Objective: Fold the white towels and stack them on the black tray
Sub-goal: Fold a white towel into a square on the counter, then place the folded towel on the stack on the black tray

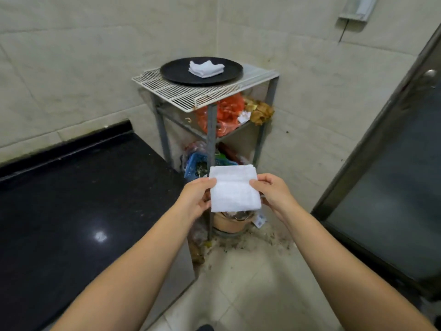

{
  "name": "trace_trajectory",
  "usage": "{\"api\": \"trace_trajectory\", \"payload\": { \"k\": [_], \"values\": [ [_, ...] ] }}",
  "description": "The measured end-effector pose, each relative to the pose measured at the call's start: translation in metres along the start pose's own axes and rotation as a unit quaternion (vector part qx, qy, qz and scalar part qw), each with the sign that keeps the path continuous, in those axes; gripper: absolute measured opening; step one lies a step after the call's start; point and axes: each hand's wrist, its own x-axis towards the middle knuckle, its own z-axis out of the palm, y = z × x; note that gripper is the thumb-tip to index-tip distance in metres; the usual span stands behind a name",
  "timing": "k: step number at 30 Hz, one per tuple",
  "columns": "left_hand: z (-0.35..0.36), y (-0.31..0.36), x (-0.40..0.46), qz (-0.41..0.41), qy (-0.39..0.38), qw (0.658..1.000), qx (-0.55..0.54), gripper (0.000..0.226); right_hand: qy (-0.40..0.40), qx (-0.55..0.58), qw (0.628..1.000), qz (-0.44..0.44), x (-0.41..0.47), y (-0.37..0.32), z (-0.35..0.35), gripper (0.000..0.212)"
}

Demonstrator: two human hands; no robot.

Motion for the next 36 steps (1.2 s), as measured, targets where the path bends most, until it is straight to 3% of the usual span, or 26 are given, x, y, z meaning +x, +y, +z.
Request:
{"api": "trace_trajectory", "payload": {
  "k": [4,11,18,22,25,27,31,34,36],
  "values": [
    [0.029,0.036,0.054,0.045,-0.006,0.999,0.027,0.005,-0.019,0.013,0.999,-0.031,0.072,-0.028,-0.007,0.011],
    [0.094,0.154,0.138,0.179,-0.03,0.98,0.084,0.014,-0.027,0.007,0.994,-0.11,0.21,-0.125,-0.012,0.008],
    [0.123,0.253,0.201,0.297,0.033,0.947,0.119,0.016,-0.085,-0.053,0.974,-0.202,0.326,-0.222,0.006,0.007],
    [0.134,0.298,0.252,0.3,0.105,0.941,0.119,0.01,-0.137,-0.086,0.961,-0.225,0.408,-0.264,0.03,0.012],
    [0.142,0.326,0.295,0.297,0.161,0.936,0.099,0.015,-0.16,-0.143,0.944,-0.25,0.464,-0.289,0.05,0.005],
    [0.146,0.341,0.324,0.291,0.197,0.931,0.095,0.02,-0.164,-0.179,0.933,-0.267,0.5,-0.301,0.064,0.015],
    [0.14,0.36,0.37,0.273,0.278,0.914,0.119,0.023,-0.185,-0.25,0.912,-0.267,0.554,-0.305,0.093,0.01],
    [0.13,0.356,0.392,0.242,0.315,0.906,0.149,0.027,-0.215,-0.299,0.894,-0.255,0.571,-0.292,0.102,0.032],
    [0.124,0.349,0.401,0.213,0.325,0.907,0.162,0.028,-0.228,-0.324,0.881,-0.257,0.576,-0.283,0.104,0.035]
  ]
}}
